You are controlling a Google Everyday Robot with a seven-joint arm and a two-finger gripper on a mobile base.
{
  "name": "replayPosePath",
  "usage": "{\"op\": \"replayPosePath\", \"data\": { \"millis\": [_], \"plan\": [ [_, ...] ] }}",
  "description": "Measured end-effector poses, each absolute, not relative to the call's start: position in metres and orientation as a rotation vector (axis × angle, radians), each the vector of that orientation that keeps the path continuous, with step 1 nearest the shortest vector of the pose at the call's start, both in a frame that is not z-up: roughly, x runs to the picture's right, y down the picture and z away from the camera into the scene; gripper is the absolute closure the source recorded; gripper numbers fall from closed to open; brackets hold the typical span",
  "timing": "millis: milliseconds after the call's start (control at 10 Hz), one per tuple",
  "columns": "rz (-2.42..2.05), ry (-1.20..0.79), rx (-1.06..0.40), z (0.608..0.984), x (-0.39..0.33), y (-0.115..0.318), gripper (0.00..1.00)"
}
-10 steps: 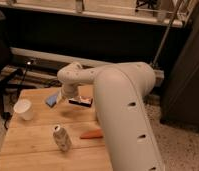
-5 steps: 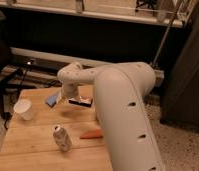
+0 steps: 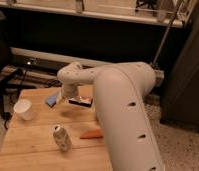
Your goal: Place the pepper in the ceramic cup
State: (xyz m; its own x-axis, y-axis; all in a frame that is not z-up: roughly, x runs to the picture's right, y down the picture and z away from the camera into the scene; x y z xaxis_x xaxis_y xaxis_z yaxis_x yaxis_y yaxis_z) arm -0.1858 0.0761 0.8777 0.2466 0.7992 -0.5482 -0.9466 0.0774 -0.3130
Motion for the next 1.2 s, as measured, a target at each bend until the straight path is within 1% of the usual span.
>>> {"op": "replayPosePath", "data": {
  "millis": [200, 300, 500, 700, 900, 1200],
  "plan": [
    [1.246, 0.250, -0.678, 0.875, -0.180, 0.074, 0.20],
    [1.152, 0.235, -0.648, 0.871, -0.168, 0.066, 0.20],
    [0.990, 0.209, -0.562, 0.854, -0.128, 0.036, 0.20],
    [0.896, 0.169, -0.484, 0.825, -0.086, 0.003, 0.20],
    [0.893, 0.138, -0.502, 0.813, -0.087, 0.004, 0.20],
    [0.889, 0.132, -0.504, 0.812, -0.091, 0.005, 0.20]
  ]
}}
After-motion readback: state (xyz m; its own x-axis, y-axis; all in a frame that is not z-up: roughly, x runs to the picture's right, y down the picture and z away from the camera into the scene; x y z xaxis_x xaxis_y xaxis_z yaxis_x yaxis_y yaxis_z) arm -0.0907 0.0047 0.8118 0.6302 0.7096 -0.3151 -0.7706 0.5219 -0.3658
